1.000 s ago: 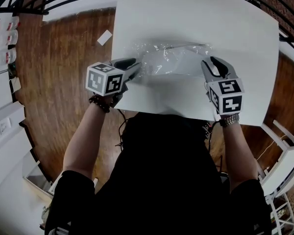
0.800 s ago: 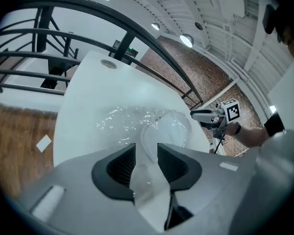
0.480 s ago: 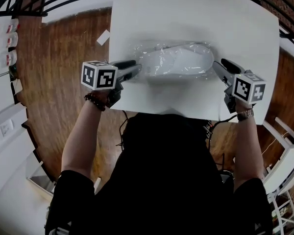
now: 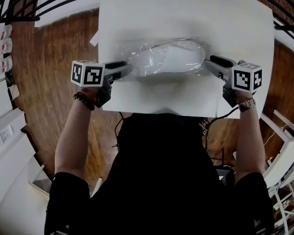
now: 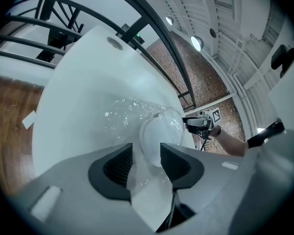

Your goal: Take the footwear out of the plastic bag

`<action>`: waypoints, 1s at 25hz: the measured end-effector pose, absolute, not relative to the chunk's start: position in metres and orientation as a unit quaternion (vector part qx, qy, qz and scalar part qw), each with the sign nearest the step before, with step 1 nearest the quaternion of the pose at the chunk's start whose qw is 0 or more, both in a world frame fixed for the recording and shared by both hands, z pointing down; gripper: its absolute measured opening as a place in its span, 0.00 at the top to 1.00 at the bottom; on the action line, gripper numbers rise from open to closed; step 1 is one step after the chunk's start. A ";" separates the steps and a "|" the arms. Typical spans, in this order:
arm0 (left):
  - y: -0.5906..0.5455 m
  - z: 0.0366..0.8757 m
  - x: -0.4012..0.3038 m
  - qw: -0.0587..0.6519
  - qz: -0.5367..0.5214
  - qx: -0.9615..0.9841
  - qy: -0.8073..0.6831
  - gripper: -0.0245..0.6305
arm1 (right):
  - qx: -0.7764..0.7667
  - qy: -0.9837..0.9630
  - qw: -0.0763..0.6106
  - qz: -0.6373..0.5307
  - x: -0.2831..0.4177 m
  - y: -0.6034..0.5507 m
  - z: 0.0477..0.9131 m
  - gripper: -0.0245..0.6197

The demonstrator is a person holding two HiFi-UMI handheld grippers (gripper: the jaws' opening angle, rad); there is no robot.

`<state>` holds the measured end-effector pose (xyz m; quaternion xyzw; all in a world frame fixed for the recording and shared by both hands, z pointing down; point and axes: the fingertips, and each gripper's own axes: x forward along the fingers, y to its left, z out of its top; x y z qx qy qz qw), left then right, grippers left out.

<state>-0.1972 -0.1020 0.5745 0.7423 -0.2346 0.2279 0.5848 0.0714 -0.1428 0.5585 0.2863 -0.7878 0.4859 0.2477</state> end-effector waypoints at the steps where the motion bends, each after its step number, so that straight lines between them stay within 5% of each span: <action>1: -0.101 0.575 -0.196 0.590 0.225 0.740 -0.231 0.66 | 0.281 -0.788 0.248 0.489 0.072 -0.142 0.559 0.70; 25: -0.101 0.573 -0.178 0.631 0.189 0.732 -0.174 0.68 | 0.231 -0.785 0.267 0.508 0.058 -0.127 0.576 0.84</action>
